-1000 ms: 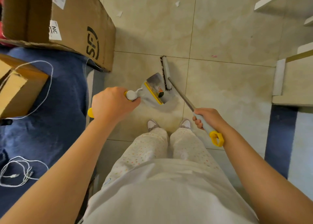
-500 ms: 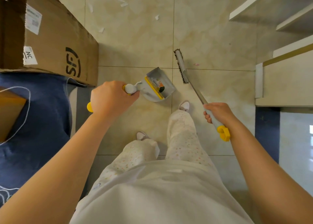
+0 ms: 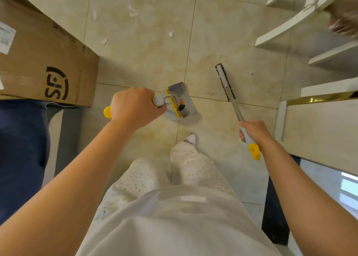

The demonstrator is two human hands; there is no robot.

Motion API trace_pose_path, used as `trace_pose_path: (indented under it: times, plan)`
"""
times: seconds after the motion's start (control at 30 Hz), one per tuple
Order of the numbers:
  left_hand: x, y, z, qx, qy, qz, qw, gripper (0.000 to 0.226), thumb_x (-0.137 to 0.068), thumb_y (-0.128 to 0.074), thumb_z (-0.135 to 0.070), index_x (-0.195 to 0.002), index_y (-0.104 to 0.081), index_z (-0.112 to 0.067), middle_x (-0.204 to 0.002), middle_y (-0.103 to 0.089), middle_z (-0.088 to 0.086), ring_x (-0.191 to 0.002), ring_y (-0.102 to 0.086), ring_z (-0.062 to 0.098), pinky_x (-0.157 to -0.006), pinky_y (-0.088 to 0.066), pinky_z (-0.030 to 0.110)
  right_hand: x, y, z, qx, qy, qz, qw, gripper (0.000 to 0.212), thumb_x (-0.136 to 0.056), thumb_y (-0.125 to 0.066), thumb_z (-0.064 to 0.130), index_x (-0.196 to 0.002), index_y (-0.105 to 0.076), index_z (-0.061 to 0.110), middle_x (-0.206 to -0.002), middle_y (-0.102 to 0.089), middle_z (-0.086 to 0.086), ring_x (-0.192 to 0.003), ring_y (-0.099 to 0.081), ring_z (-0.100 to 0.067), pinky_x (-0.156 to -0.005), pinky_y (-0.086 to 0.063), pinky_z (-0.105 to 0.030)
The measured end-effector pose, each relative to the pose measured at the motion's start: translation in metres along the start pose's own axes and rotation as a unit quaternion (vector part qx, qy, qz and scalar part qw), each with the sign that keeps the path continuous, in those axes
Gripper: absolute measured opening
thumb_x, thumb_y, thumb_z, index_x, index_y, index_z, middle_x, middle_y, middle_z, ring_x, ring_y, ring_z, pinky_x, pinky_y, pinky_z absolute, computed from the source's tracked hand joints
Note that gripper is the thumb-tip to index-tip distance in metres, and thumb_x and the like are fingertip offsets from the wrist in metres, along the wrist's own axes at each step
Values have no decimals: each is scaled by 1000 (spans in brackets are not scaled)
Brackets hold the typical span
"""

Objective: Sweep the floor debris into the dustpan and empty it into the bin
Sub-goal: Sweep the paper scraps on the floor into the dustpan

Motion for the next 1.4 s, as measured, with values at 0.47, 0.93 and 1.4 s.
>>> trace_pose_path:
  times: [0.47,0.93,1.4]
  plan:
    - [-37,12,-21,-24,-7,33,999,48,-83,-52,-57,-55,-46,-18,-50,-46,-4,-48,-49,20,-46,-28,21,-2,-35,38,-153,-202,208,945,17,-98,-39,12,-85,-44,2,-72,-44,-11,-30,-38,-7,-30,-30,-12]
    - [-56,27,-16,-21,-31,41,998,51,-86,-51,-52,-53,-33,-17,-48,-39,-3,-46,-42,20,-45,-19,20,-20,-36,46,1,-9,-19,1000,10,-90,-46,5,-85,-53,1,-61,-47,-12,-40,-39,-18,-36,-35,-17]
    - [-79,30,-15,-54,-91,41,994,52,-86,-52,-50,-51,-32,-18,-46,-36,-5,-41,-34,15,-44,-18,21,2,-58,39,-134,-115,132,975,18,-93,-47,7,-78,-52,0,-69,-48,-14,-33,-39,-10,-34,-30,-14]
Point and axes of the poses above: each hand's wrist, its own x-axis away from the middle knuckle, its own y-axis out of the back of the hand, z = x × y, the point moved 2 cm from there along -x, towards the middle knuckle
